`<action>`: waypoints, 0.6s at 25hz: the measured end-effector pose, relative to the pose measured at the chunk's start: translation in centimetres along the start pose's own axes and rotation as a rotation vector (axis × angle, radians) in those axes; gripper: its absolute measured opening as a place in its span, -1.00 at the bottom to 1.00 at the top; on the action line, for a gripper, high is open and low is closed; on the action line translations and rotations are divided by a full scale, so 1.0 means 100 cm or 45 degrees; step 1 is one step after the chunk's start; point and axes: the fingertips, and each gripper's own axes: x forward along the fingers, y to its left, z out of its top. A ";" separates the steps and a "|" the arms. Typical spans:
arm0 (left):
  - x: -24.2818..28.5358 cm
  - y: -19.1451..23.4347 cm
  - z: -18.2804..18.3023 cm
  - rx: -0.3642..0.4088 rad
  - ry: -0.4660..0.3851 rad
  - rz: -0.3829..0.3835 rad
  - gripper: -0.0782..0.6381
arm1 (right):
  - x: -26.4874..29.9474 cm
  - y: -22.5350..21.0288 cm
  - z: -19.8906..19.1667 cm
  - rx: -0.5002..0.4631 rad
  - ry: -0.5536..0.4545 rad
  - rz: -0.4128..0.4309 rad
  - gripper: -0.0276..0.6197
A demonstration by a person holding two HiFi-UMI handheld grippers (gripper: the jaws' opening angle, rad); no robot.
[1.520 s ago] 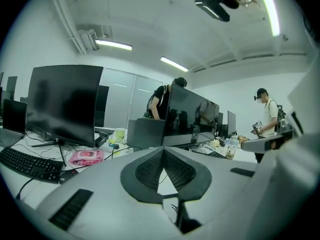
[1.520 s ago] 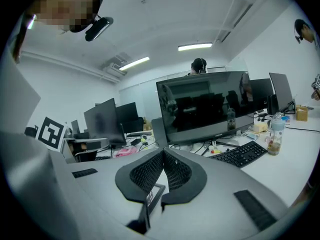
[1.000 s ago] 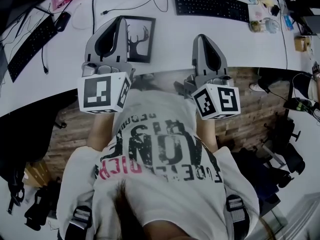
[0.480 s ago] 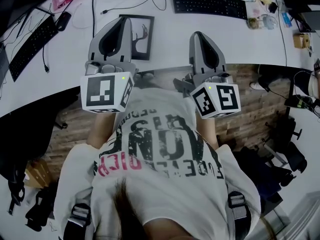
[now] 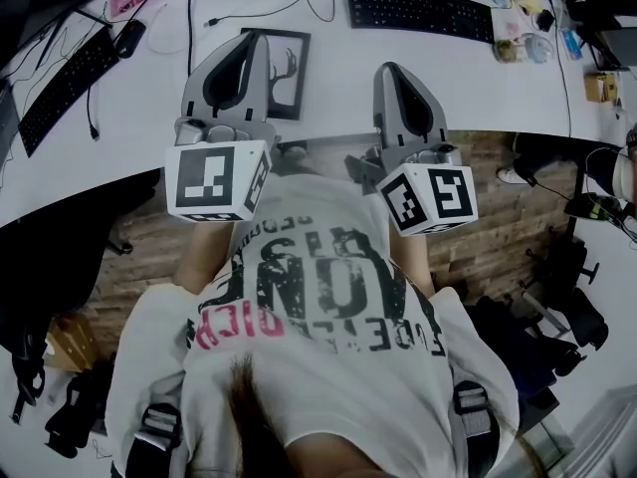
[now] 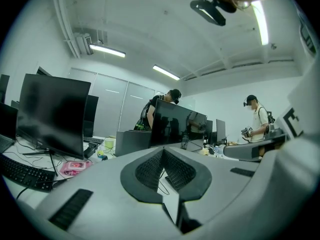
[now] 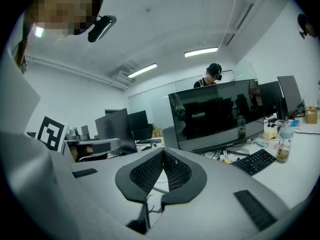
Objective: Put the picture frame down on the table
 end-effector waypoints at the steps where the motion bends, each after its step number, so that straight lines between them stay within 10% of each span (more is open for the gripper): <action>1: 0.000 0.000 0.000 0.000 0.000 0.001 -0.77 | 0.000 0.000 0.000 0.000 0.000 0.000 -0.91; 15: 0.003 0.004 -0.002 -0.017 0.001 0.004 -0.77 | 0.004 -0.003 0.000 0.000 0.000 -0.010 -0.91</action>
